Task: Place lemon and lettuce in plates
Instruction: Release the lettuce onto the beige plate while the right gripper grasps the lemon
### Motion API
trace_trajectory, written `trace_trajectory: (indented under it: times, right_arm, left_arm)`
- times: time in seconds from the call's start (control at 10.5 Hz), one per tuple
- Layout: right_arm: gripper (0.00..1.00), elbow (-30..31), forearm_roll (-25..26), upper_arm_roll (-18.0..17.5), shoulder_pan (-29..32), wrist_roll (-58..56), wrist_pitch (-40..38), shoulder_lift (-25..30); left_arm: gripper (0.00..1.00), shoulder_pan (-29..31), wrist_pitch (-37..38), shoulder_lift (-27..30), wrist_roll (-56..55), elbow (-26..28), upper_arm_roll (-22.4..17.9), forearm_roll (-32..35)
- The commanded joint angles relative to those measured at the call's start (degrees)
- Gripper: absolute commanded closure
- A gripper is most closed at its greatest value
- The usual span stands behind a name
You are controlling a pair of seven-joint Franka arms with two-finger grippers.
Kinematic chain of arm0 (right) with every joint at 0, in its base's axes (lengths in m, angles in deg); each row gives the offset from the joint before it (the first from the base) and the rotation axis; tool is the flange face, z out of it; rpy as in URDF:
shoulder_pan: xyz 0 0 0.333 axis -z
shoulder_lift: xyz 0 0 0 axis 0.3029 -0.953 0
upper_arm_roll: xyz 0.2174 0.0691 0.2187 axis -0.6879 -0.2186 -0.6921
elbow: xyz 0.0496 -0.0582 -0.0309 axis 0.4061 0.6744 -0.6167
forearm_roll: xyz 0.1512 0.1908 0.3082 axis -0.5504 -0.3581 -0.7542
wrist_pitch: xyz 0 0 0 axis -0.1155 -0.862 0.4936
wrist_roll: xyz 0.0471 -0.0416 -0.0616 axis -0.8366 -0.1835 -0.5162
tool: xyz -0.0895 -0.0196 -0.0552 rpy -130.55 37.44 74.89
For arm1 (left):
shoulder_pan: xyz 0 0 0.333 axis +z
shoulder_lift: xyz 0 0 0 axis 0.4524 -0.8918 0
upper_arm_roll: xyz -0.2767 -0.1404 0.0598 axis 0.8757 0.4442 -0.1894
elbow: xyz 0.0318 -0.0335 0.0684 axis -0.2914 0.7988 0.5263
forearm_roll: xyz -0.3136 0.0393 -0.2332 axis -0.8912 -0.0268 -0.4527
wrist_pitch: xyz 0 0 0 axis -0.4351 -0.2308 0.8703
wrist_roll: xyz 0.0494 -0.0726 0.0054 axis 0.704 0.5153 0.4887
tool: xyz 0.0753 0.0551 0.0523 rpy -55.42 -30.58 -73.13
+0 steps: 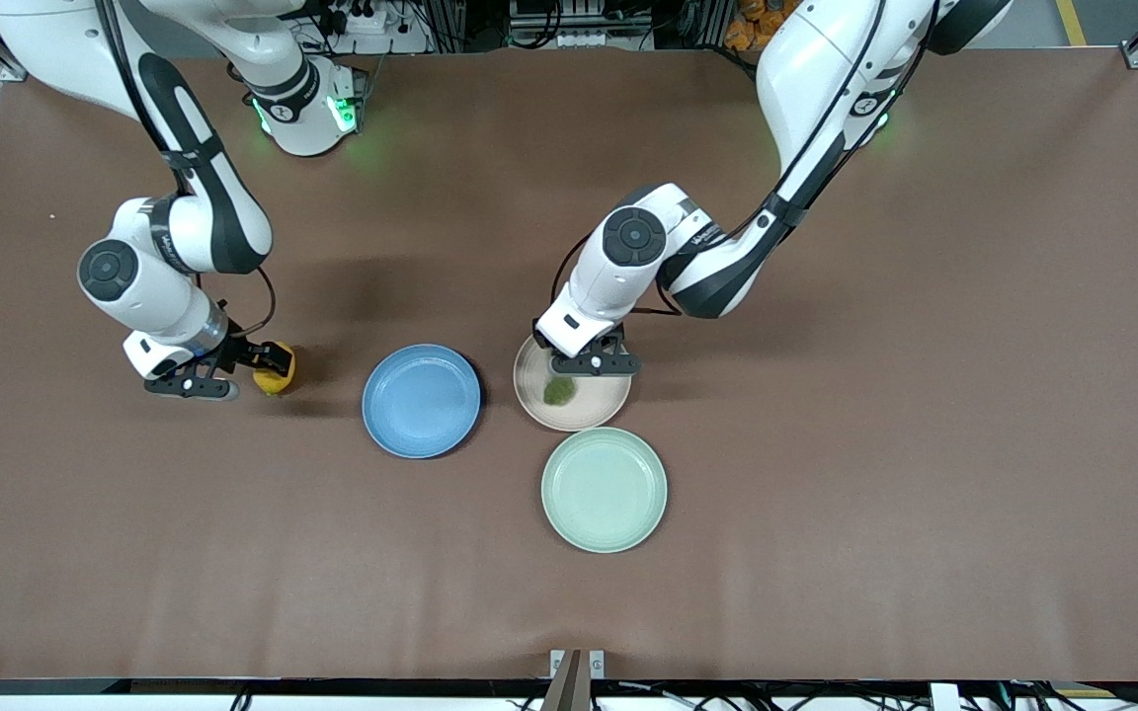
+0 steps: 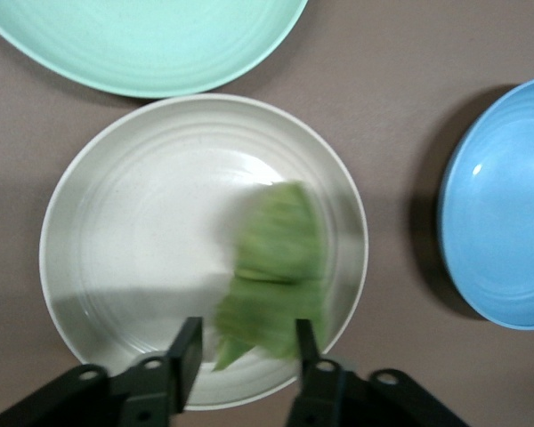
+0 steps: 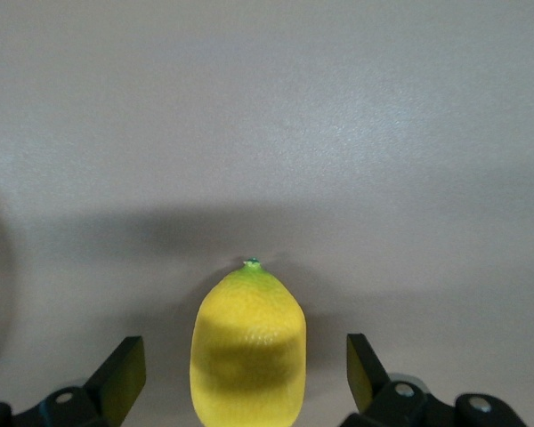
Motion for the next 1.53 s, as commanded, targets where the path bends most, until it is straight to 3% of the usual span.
trace_trajectory:
  times: [0.0,0.29,0.48,0.67,0.76,0.95,1.43]
  right_arm:
    - [0.0,1.4,-0.8,0.1,-0.7,-0.7,3.9,-1.4]
    - [0.02,1.4,-0.8,0.2,-1.1,-0.7,7.6,-4.1]
    - [0.27,1.4,-0.8,0.2,-1.5,-0.9,8.1,-4.5]
    - [0.51,1.4,-0.6,0.2,-1.7,-1.0,8.1,-4.9]
    - [0.58,1.4,-0.6,0.2,-1.6,-1.0,8.1,-5.1]
    - [0.59,1.4,-0.6,0.2,-1.7,-1.0,8.1,-5.1]
    - [0.71,0.1,-0.5,0.1,-1.7,-0.9,7.4,-5.2]
  left_arm:
    - [0.0,-0.8,0.6,0.0,-0.9,-0.2,-2.3,-0.3]
    - [0.0,0.0,0.7,0.8,-0.8,-0.3,-7.4,7.8]
    - [0.0,2.1,0.7,1.7,-0.6,-0.2,-10.3,10.4]
    - [0.0,5.7,1.0,2.0,4.4,-0.1,-10.4,11.1]
    - [0.0,7.1,3.8,2.9,5.4,-0.1,-10.5,11.1]
    - [0.0,10.0,6.8,5.3,7.0,0.0,-10.4,11.1]
    - [0.0,14.4,23.5,10.3,11.0,1.3,-10.0,11.1]
